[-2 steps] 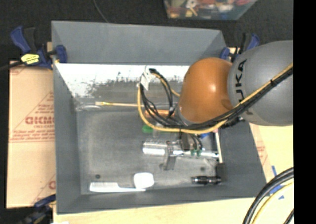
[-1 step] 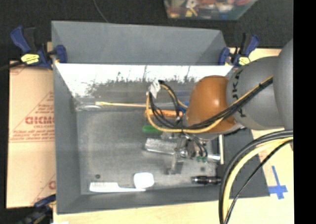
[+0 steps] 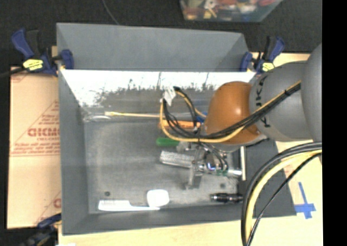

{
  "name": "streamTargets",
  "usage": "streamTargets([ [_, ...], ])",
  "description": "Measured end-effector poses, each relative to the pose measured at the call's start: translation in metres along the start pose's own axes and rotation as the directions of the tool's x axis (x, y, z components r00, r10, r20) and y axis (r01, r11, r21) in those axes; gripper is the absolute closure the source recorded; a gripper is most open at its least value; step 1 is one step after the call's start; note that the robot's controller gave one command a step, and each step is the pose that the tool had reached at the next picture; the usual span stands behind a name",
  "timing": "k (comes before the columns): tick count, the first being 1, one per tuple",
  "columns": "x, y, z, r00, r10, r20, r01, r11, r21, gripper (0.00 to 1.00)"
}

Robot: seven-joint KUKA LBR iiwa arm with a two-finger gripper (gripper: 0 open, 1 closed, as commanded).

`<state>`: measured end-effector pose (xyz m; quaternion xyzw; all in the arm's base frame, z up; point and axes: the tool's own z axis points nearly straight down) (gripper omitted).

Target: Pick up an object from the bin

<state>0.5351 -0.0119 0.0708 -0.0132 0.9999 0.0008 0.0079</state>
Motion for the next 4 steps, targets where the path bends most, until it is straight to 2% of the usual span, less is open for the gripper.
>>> streamTargets([
  [1,0.0015,0.0009,-0.0007,1.0,0.009,-0.003,-0.009,1.0,0.0,0.0],
  [2,-0.001,-0.0008,-0.0008,1.0,0.002,0.003,-0.002,1.0,0.001,0.0],
  [3,0.0006,0.0004,-0.0008,1.0,0.007,-0.001,-0.007,1.0,-0.002,1.0],
  [4,0.0006,0.0004,-0.0008,1.0,0.008,-0.001,-0.008,1.0,-0.002,1.0],
])
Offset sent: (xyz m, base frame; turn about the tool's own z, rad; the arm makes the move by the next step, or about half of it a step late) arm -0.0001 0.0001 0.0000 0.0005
